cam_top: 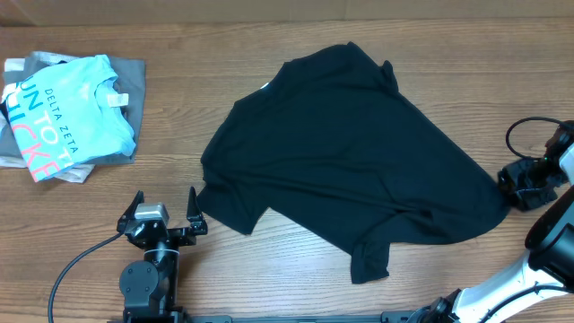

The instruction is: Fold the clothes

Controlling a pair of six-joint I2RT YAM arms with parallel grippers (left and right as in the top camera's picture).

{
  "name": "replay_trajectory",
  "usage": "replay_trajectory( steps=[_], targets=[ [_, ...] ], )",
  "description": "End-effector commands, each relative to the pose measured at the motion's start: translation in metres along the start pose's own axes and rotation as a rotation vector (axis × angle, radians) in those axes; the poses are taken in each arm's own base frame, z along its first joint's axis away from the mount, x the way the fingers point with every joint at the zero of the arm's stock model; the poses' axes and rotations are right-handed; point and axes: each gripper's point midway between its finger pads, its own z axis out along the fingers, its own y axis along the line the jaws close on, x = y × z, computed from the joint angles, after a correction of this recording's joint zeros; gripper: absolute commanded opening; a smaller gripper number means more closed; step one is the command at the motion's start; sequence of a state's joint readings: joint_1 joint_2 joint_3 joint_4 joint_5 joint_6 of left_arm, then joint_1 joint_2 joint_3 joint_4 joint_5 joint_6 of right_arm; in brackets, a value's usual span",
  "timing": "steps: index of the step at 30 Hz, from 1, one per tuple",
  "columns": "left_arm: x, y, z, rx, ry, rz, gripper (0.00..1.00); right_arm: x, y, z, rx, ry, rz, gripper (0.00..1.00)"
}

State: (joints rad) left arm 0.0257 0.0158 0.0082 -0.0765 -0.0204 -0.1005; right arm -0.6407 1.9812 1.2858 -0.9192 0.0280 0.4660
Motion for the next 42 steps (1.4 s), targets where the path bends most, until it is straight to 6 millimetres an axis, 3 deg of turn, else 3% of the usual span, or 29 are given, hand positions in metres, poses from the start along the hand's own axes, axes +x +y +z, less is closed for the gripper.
replay_trajectory(
  steps=[1,4,9,15,21,26,27,28,30,31,37,42],
  targets=[
    [-0.001,0.002,0.0,-0.011,-0.009,0.019,1.0,0.005,0.0,0.006,-0.009,0.013,-0.004,0.19],
    [-0.001,0.002,0.0,-0.01,-0.009,0.019,1.0,0.003,0.002,0.006,-0.015,0.005,-0.003,0.04],
    [-0.001,0.002,0.0,-0.01,-0.01,0.019,1.0,-0.012,0.017,0.005,-0.086,-0.052,-0.003,0.04],
    [-0.001,0.002,0.0,-0.009,-0.009,0.019,1.0,-0.062,0.057,-0.01,-0.265,-0.256,-0.015,0.04],
    [-0.001,-0.002,0.0,0.009,-0.007,0.018,1.0,-0.115,0.088,-0.045,-0.405,-0.468,0.013,0.04],
    [0.0,-0.013,-0.001,0.073,-0.003,0.01,1.0,-0.144,0.117,-0.092,-0.514,-0.548,0.005,0.04],
    [0.0,-0.015,-0.001,0.089,-0.004,0.007,1.0,-0.147,0.123,-0.103,-0.535,-0.553,-0.002,0.11],
    [-0.001,-0.018,-0.001,0.106,-0.004,0.007,1.0,-0.149,0.128,-0.115,-0.553,-0.553,-0.01,0.3],
    [-0.002,-0.025,-0.002,0.142,-0.007,0.008,1.0,-0.15,0.134,-0.135,-0.575,-0.536,-0.023,0.93],
    [-0.003,-0.028,-0.003,0.16,-0.013,0.009,1.0,-0.149,0.135,-0.145,-0.577,-0.525,-0.025,1.0],
    [-0.018,-0.071,-0.016,0.423,-0.071,0.021,1.0,-0.135,0.131,-0.193,-0.552,-0.445,-0.023,1.0],
    [-0.007,-0.093,-0.028,0.57,-0.011,-0.015,1.0,-0.102,0.14,-0.216,-0.63,-0.3,-0.067,1.0]
  ],
)
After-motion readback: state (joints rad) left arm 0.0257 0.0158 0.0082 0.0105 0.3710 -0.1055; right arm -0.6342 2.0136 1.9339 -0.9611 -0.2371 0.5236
